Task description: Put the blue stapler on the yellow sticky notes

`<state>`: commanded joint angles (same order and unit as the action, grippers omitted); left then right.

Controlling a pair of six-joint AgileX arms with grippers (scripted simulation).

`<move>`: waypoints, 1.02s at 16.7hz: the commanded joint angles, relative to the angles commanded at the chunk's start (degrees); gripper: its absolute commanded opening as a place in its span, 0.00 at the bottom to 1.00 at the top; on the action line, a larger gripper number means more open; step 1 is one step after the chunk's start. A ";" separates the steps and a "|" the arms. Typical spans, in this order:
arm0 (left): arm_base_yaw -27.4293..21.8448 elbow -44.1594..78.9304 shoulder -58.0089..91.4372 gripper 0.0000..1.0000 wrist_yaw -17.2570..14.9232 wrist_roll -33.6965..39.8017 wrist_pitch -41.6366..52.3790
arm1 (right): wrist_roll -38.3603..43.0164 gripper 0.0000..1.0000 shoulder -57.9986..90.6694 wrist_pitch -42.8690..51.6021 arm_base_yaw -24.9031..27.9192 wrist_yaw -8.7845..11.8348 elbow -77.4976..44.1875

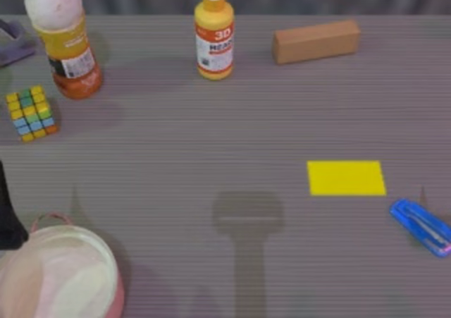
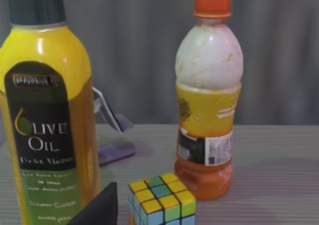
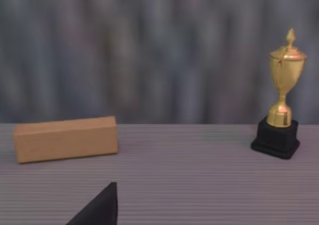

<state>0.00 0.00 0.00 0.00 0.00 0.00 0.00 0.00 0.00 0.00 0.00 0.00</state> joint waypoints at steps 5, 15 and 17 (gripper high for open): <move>0.00 0.00 0.00 1.00 0.00 0.00 0.00 | -1.22 1.00 3.60 2.86 0.61 0.09 -3.50; 0.00 0.00 0.00 1.00 0.00 0.00 0.00 | -13.74 1.00 51.14 31.84 5.71 -0.04 -35.99; 0.00 0.00 0.00 1.00 0.00 0.00 0.00 | -16.66 1.00 62.57 38.70 6.93 -0.12 -43.22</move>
<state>0.00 0.00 0.00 0.00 0.00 0.00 -16.66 62.57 38.70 6.93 -0.12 -43.22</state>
